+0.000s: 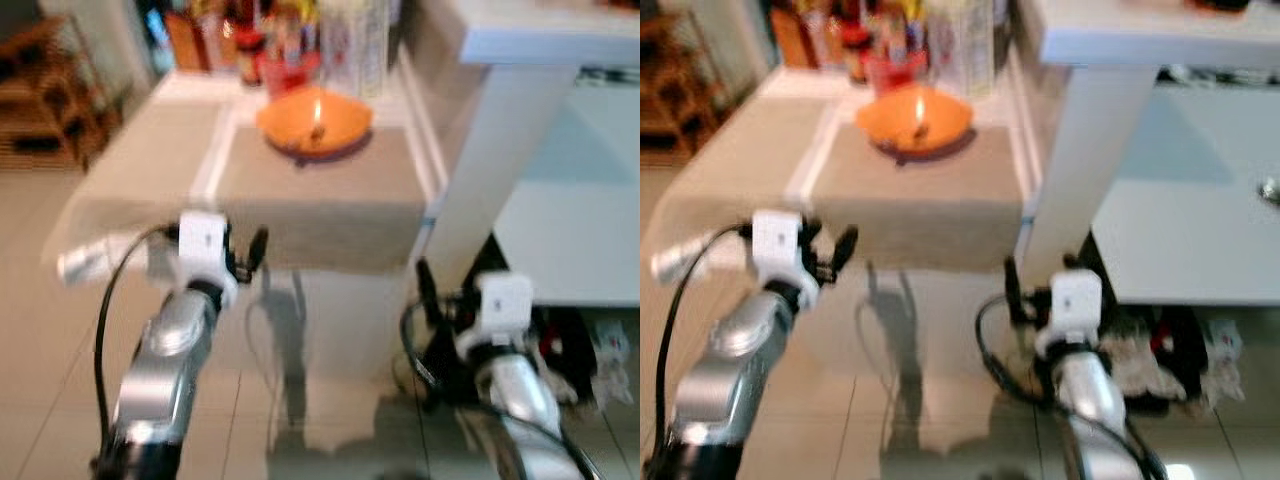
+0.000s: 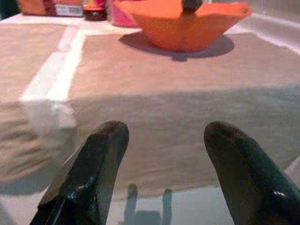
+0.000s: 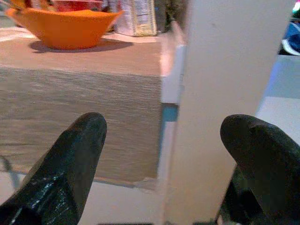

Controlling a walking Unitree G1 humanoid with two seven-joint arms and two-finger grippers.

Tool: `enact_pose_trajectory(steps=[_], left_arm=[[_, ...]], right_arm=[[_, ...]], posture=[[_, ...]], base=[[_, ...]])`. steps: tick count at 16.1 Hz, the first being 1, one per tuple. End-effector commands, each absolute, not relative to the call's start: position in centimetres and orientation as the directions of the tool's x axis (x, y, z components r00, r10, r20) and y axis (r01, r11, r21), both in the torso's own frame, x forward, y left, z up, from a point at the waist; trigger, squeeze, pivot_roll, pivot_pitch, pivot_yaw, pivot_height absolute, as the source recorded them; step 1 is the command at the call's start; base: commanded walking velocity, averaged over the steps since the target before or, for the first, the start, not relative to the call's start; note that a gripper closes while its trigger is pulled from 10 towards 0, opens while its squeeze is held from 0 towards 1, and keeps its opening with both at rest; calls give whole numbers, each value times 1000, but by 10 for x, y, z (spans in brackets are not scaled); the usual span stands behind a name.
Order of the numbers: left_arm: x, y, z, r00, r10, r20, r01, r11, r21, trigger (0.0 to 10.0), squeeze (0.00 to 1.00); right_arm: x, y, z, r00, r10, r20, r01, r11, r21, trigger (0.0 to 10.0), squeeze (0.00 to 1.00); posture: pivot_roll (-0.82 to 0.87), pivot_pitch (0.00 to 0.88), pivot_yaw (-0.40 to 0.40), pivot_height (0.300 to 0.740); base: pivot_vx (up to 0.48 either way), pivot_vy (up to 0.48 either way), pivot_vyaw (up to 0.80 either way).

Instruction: Setting the table

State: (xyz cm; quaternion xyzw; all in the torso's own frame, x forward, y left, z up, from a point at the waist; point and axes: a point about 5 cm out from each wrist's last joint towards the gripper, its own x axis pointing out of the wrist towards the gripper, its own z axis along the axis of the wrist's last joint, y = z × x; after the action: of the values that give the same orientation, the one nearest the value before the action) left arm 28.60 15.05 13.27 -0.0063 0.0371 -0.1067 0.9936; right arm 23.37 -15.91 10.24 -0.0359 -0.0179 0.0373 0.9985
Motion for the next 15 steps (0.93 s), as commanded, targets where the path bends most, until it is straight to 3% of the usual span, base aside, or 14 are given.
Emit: enact_pose_trajectory(steps=[1, 3, 15], left_arm=[[286, 146, 133, 972, -222, -70, 222, 975, -20, 10000, 0], [287, 146, 135, 974, -217, -62, 217, 976, -7, 10000, 0], [340, 99, 195, 872, -487, -49, 489, 862, 137, 10000, 0]], right_arm=[[233, -163, 103, 997, 65, 35, -62, 995, -79, 10000, 0], [233, -163, 103, 997, 66, 37, -63, 995, -78, 10000, 0], [238, -158, 102, 997, 63, 43, -60, 996, -65, 10000, 0]], posture=[[-116, 9, 27, 740], [-116, 9, 27, 740], [-102, 4, 35, 740]], base=[[0, 420, 0], [0, 420, 0], [0, 0, 0]])
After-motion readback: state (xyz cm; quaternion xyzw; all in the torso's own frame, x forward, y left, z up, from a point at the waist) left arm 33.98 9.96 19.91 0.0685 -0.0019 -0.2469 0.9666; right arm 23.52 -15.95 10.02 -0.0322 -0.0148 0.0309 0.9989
